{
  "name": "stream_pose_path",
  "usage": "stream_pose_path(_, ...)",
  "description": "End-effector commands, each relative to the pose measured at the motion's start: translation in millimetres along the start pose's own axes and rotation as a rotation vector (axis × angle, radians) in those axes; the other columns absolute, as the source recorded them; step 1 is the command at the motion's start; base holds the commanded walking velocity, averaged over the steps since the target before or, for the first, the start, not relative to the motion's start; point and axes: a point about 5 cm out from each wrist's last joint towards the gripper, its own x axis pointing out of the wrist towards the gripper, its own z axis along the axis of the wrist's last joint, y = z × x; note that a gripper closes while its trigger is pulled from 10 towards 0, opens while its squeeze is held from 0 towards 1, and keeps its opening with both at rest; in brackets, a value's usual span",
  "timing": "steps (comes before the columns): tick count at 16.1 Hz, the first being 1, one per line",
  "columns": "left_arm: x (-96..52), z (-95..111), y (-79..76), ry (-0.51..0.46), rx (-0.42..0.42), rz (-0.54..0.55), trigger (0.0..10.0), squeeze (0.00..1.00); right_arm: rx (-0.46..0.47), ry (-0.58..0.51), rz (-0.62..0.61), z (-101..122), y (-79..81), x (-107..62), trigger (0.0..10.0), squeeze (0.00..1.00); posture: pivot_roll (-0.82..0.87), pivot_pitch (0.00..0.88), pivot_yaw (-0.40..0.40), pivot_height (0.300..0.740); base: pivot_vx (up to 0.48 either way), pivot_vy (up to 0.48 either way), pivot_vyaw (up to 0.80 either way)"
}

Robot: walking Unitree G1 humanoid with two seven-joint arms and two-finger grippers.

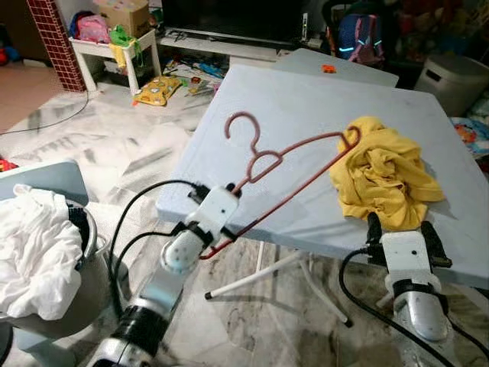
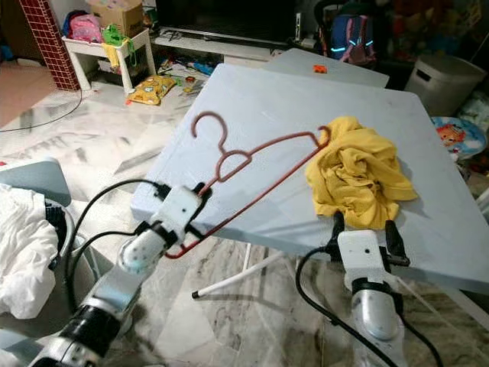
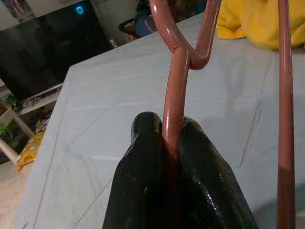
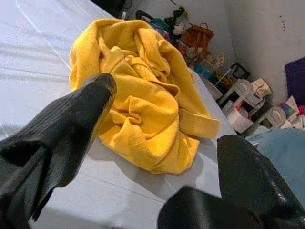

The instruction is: Hang hanger

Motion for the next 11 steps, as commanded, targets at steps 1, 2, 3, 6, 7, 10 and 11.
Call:
stream_pose_path(1, 1.2, 8, -4.5, -0.03, 0.011, -0.007, 10.0, 0.0, 0.013, -0.007, -0.038, 7, -3.3, -1.1, 10.0, 0.0, 0.12, 0.0, -0.075, 0.74, 0.0, 0.0, 0.0)
stream_pose_path(2, 0.4, 11, -7.9, -0.04, 0.003, -0.027, 10.0, 0.0, 0.03, -0.003, -0.042, 10, -2.9, -2.8, 10.0, 0.0, 0.11, 0.0, -0.078, 0.74, 0.0, 0.0, 0.0)
stream_pose_path(3, 0.2, 11, -9.9, -0.043, 0.013, -0.042, 10.0, 0.0, 0.031, -0.003, -0.039, 11, -2.3, -3.3, 10.0, 0.0, 0.11, 0.0, -0.078, 0.74, 0.0, 0.0, 0.0)
stream_pose_path(6, -1.3, 9, -10.7, -0.028, 0.014, -0.053, 10.0, 0.0, 0.028, 0.023, -0.038, 9, -1.4, -7.2, 10.0, 0.0, 0.1, 0.0, -0.077, 0.74, 0.0, 0.0, 0.0)
stream_pose_path(7, -1.6, 7, -11.7, -0.017, 0.01, -0.058, 10.0, 0.0, 0.029, 0.036, -0.046, 9, -2.1, -9.6, 10.0, 0.0, 0.09, 0.0, -0.074, 0.74, 0.0, 0.0, 0.0)
stream_pose_path(10, 0.0, 9, -17.4, -0.011, -0.006, -0.079, 10.0, 0.0, 0.03, 0.055, -0.055, 8, -3.2, -14.5, 10.0, 0.0, 0.07, 0.0, -0.064, 0.74, -0.091, 0.0, 0.0)
stream_pose_path(11, 0.1, 8, -19.8, -0.009, -0.007, -0.09, 10.0, 0.0, 0.03, 0.062, -0.068, 7, -5.8, -17.1, 10.0, 0.0, 0.06, 0.0, -0.061, 0.74, -0.274, 0.0, 0.0)
